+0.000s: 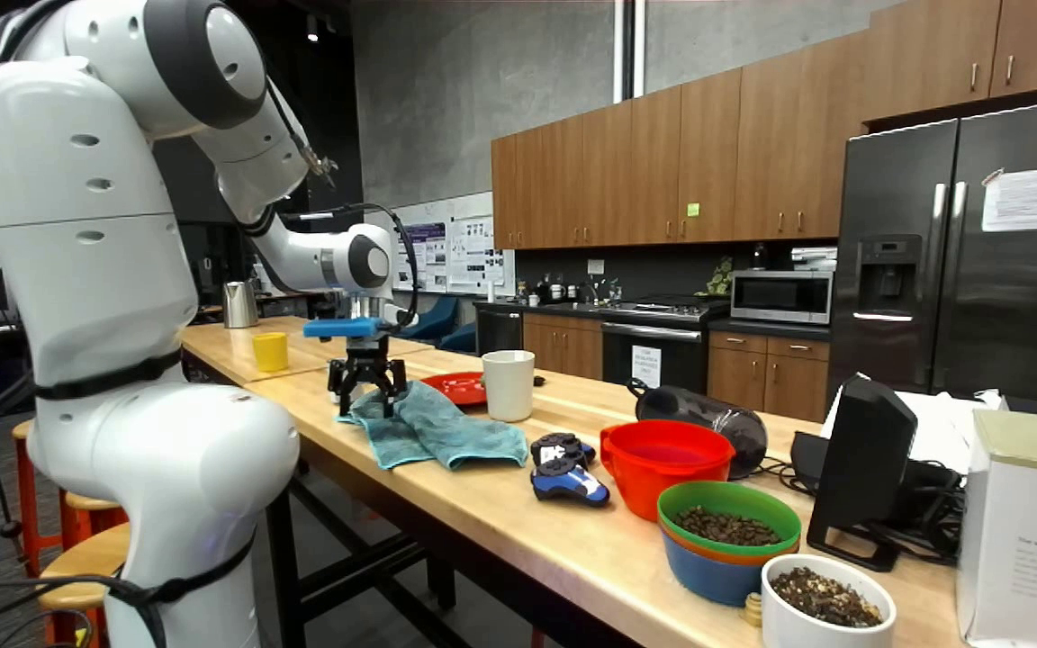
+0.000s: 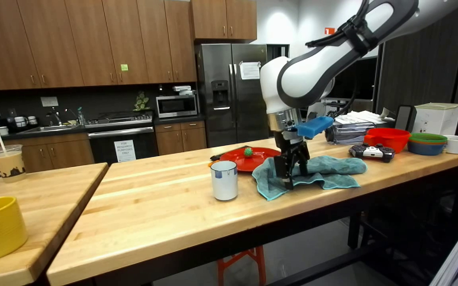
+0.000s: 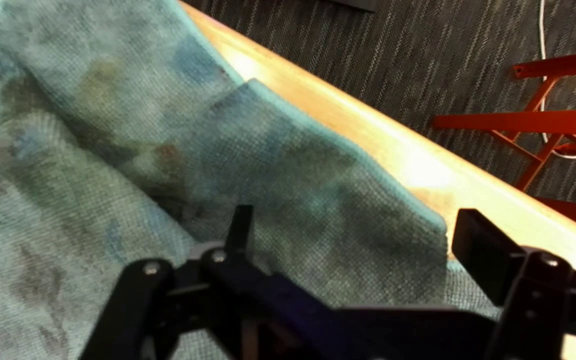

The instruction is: Put the blue cloth on the white cup

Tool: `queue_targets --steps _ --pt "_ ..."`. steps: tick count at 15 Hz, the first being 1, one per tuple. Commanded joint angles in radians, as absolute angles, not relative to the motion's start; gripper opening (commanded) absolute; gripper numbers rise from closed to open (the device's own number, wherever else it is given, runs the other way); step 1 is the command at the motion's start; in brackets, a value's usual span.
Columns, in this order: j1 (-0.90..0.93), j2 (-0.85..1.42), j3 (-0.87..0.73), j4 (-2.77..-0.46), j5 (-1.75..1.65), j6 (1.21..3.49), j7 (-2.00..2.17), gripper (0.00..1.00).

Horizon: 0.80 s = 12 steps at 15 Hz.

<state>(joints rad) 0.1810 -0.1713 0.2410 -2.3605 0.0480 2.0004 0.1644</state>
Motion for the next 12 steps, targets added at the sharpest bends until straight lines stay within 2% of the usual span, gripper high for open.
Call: queue_targets --steps 1,2,3,12 --pt "0.189 -0.175 0.237 -2.368 0.026 2.015 0.163 0.87" --pt "0.188 -0.176 0.236 -2.369 0.024 2.019 0.164 0.75" --pt "0.186 -0.177 0.235 -2.367 0.022 2.021 0.163 0.7" --pt "0.139 -0.191 0.183 -2.279 -0.041 2.055 0.159 0.01"
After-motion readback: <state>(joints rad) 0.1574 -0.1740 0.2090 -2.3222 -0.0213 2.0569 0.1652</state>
